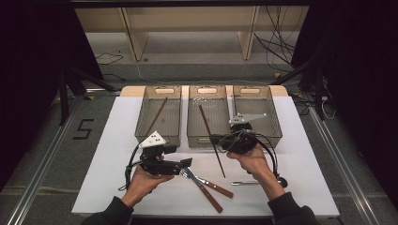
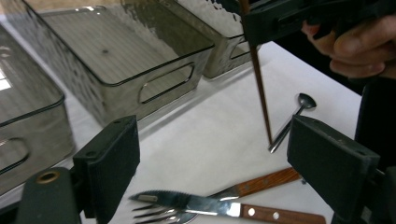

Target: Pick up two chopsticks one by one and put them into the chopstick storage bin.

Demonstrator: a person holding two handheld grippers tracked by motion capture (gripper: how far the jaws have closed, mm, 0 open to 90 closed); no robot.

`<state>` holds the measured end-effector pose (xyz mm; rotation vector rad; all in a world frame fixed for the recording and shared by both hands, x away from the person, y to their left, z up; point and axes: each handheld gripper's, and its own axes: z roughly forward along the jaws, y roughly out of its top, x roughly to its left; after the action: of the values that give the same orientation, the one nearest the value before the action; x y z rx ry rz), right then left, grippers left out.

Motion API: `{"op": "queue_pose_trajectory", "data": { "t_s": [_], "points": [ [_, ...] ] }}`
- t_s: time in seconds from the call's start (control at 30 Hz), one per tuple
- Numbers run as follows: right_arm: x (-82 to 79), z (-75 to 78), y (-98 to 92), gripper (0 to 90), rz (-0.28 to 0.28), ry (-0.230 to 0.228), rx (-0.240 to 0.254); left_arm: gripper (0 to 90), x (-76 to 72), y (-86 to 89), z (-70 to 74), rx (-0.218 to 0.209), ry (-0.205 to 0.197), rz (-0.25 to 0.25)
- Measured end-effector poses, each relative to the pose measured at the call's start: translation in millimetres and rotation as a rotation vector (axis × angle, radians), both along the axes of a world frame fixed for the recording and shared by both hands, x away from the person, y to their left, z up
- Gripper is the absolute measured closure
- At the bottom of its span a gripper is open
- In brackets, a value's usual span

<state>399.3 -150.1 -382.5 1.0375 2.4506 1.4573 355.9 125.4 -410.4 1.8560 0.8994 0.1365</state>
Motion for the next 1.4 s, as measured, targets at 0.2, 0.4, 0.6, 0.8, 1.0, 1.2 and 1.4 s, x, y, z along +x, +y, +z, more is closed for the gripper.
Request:
{"op": "queue_pose_trajectory", "data": {
  "t_s": [0.2, 0.4, 0.6, 0.8, 1.0, 1.2, 1.4],
  "points": [
    [-3.0, 0.3, 15.9, 85.5, 0.024, 0.005, 0.042, 19.3, 4.0, -14.9, 4.6, -0.009, 0.01, -0.024],
    [-4.8, 2.3, 27.3, 85.5, 0.04, 0.004, 0.061, 24.1, 7.5, -24.3, 4.8, -0.007, 0.022, -0.022],
    [-5.3, 4.7, 33.0, 85.5, 0.05, 0.008, 0.087, 34.9, 12.5, -31.1, 3.3, -0.021, 0.043, -0.02],
    [-5.0, 4.8, 34.1, 85.5, 0.048, 0.007, 0.107, 50.7, 15.8, -35.0, 3.5, -0.036, 0.056, -0.021],
    [-6.7, 5.8, 33.6, 85.5, 0.048, 0.005, 0.122, 62.5, 17.9, -36.1, 4.2, -0.047, 0.062, -0.021],
    [-7.9, 6.1, 33.5, 85.5, 0.049, 0.0, 0.126, 73.1, 18.3, -36.9, 6.5, -0.055, 0.063, -0.027],
    [-9.1, 5.7, 31.1, 85.3, 0.046, -0.007, 0.127, 82.1, 19.3, -36.6, 6.9, -0.063, 0.086, -0.017]
  ]
}}
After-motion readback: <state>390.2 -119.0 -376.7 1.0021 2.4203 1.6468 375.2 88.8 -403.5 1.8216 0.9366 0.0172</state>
